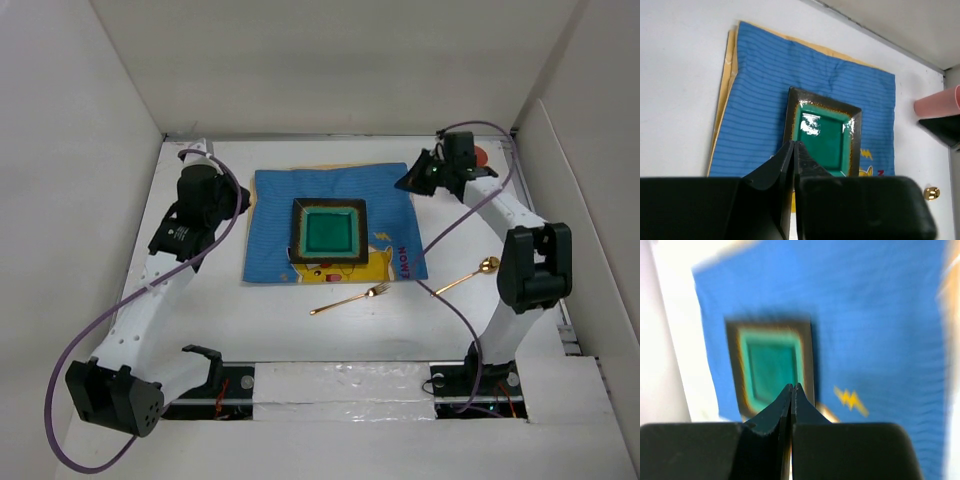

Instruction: Set the dinner table for one person

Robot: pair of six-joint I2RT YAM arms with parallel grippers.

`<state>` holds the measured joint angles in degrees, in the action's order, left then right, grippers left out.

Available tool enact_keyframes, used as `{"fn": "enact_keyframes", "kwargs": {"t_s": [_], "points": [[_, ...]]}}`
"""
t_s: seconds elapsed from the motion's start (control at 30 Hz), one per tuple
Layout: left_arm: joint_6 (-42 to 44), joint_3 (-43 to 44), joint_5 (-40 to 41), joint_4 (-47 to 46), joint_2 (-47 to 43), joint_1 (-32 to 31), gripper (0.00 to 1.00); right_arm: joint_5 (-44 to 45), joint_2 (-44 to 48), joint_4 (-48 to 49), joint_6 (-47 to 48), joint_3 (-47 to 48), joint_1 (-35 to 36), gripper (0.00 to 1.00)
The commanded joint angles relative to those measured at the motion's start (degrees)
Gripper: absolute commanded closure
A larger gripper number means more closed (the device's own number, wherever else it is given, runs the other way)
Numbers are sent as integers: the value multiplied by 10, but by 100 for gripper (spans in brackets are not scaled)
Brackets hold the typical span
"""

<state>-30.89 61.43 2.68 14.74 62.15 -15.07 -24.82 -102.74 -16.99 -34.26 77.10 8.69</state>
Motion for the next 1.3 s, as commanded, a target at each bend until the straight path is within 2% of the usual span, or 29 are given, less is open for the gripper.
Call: {"fn": "enact_keyframes", "kwargs": {"t_s": [0.0,0.13,0.23,0.27,0.3,0.37,0.43,0.5,0.63,0.8,0.83,0.93,0.97,1.13,1.27], "points": [[30,-10,-6,5,-11,-3,100,74,46,-26,3,68,-46,100],[33,-32,-3,17,-25,-3,100,127,40,-7,-20,94,-141,100],[35,-44,-7,30,-36,-3,100,176,8,-43,-33,139,-180,66],[36,-47,-7,35,-40,-3,95,194,2,-53,-30,150,-195,49],[36,-51,-6,35,-47,-3,84,211,-9,-69,-27,160,-200,44],[36,-66,-1,35,-54,-3,77,263,-21,-81,-13,185,-205,38],[35,-77,-1,35,-63,-3,68,298,-53,-118,-5,213,-212,38],[33,-83,-3,33,-74,-3,65,318,-76,-156,-2,257,-212,38],[35,-100,1,30,-84,-9,64,307,-130,-175,6,295,-212,39],[37,-105,8,28,-83,-15,64,310,-164,-204,0,316,-212,52],[38,-103,8,27,-84,-15,65,311,-167,-208,-4,315,-212,57],[36,-102,10,26,-83,-15,65,312,-161,-202,-13,305,-212,94],[37,-102,10,26,-83,-15,65,316,-154,-203,-15,304,-212,100],[36,-108,8,20,-81,-15,65,338,-83,-160,10,304,-177,100],[32,-120,-3,5,-70,-21,65,319,-106,-226,52,405,-120,100]]}}
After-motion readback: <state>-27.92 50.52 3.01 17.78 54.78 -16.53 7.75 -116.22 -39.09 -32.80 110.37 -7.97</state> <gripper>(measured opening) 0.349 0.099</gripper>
